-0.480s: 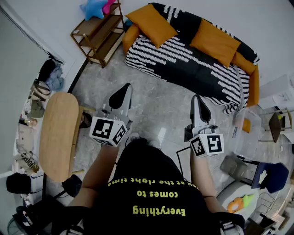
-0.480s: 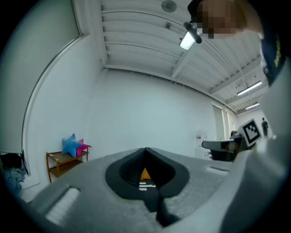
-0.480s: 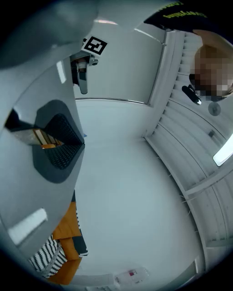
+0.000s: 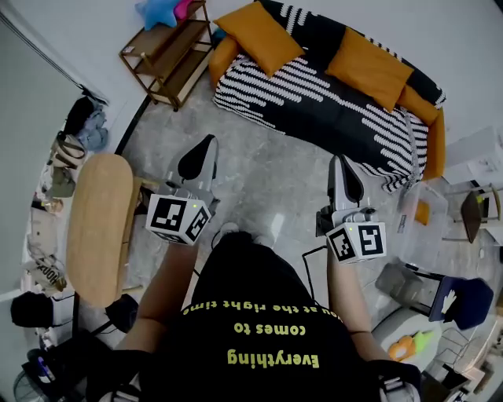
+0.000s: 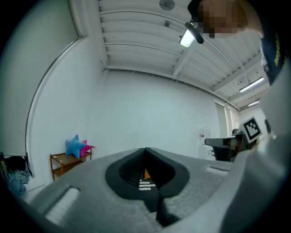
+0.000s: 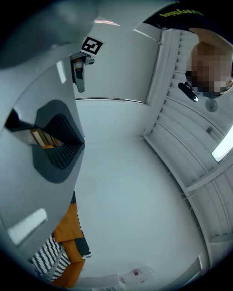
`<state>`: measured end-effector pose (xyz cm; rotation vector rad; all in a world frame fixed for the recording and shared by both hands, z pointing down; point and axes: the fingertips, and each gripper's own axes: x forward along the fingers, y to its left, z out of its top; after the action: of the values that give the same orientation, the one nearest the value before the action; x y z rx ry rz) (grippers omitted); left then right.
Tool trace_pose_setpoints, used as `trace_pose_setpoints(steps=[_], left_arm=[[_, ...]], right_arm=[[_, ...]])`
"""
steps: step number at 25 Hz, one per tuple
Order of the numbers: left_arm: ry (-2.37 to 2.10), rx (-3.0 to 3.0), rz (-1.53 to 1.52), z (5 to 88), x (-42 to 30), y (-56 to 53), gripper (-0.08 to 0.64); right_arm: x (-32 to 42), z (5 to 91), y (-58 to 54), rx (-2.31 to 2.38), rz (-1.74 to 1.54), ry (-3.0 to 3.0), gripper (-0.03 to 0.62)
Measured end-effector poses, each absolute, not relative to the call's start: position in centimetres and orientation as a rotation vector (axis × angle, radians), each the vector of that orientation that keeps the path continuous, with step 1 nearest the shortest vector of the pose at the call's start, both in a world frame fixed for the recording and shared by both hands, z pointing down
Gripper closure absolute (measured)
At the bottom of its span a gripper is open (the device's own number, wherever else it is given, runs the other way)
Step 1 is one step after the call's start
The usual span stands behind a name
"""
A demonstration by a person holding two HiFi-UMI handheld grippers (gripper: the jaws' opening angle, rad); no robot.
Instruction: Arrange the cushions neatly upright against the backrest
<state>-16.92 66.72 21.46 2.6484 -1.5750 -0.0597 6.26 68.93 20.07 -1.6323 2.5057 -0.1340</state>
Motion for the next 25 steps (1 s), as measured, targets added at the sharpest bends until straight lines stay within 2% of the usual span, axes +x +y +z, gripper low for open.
trace_pose_setpoints(steps=[12, 25], left_arm=[[-1.559, 2.649, -0.062, 22.1, -17.4, 62.2, 0.561], [-1.447, 2.756, -0.048, 21.7, -17.5, 46.9, 0.561]], right_arm=[[4.7, 20.4, 65.1, -1.630, -0.139, 2.524, 0.580], [1.5, 20.4, 50.6, -1.678, -0.135, 2.519, 0.581]])
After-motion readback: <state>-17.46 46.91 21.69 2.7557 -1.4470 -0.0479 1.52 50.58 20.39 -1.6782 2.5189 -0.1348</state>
